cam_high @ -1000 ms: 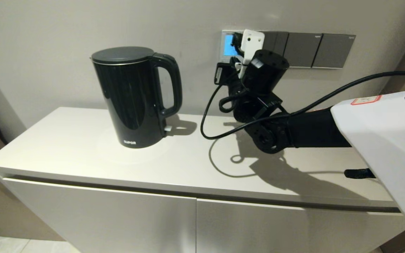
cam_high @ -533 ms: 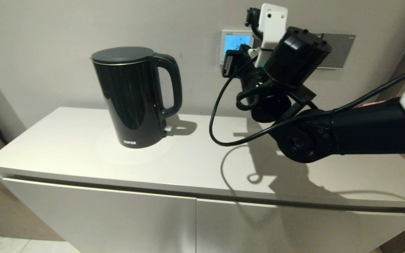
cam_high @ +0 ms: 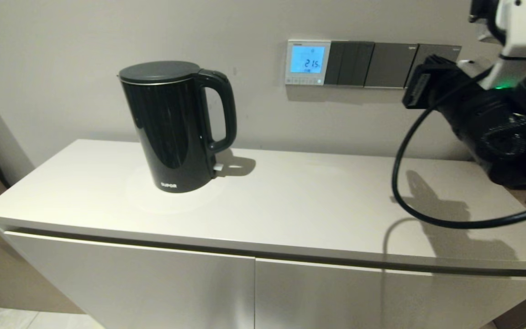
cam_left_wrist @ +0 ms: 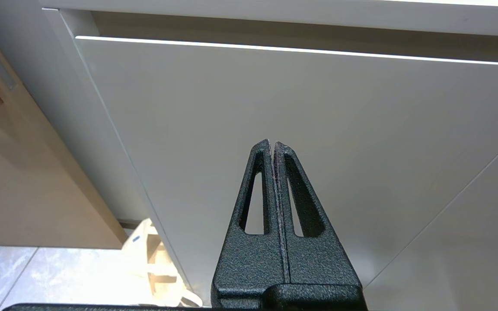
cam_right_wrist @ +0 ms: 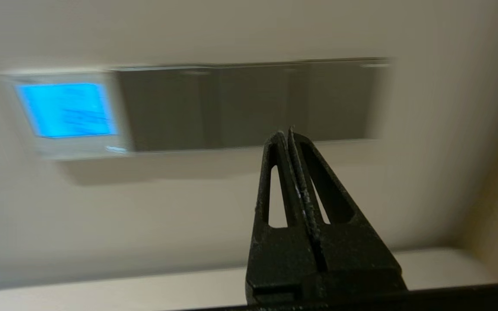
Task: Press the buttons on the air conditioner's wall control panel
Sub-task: Turn off the central air conditioner
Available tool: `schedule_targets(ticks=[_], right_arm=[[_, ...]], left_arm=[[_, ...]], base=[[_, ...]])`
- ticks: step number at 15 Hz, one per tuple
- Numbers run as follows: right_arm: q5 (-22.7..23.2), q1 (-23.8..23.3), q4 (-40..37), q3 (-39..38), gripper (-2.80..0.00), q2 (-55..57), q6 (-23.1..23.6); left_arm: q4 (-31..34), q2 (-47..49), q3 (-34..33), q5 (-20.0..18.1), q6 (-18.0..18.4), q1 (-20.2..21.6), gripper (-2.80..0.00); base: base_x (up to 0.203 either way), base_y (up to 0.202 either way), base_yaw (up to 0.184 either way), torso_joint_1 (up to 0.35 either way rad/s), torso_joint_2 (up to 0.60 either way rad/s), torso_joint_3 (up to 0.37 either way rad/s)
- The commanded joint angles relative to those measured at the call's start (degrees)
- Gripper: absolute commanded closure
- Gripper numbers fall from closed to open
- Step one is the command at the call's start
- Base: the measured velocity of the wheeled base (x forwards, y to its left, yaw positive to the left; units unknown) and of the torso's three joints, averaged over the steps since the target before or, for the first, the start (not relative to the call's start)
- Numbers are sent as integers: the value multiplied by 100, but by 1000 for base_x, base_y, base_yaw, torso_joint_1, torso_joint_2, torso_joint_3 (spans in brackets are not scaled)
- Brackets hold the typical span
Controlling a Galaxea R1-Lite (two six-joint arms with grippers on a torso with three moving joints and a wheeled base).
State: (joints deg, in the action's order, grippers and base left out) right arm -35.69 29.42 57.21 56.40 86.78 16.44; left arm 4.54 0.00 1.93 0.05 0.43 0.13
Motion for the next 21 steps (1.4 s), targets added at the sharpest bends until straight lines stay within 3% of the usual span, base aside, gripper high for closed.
schedule_targets(ticks=[1, 7, 12, 18, 21], right_arm=[[-5, -426, -84, -836, 0, -1240, 107], [-54, -1418, -1126, -2617, 0, -3052, 91], [-163, -1735, -1173, -4098, 0, -4214, -66], [-175, -1755, -1273, -5577, 0, -5415, -291], [-225, -1975, -2219, -5631, 0, -6201, -388]], left_arm=[[3, 9, 1, 4, 1, 4, 0], [3, 9, 1, 4, 1, 2, 0], [3, 9, 1, 4, 1, 4, 0], [3, 9, 1, 4, 1, 4, 0], [3, 9, 1, 4, 1, 0, 0]], base=[[0, 0, 0, 0, 0, 0], [0, 0, 0, 0, 0, 0], [0, 0, 0, 0, 0, 0], [0, 0, 0, 0, 0, 0], [0, 0, 0, 0, 0, 0]])
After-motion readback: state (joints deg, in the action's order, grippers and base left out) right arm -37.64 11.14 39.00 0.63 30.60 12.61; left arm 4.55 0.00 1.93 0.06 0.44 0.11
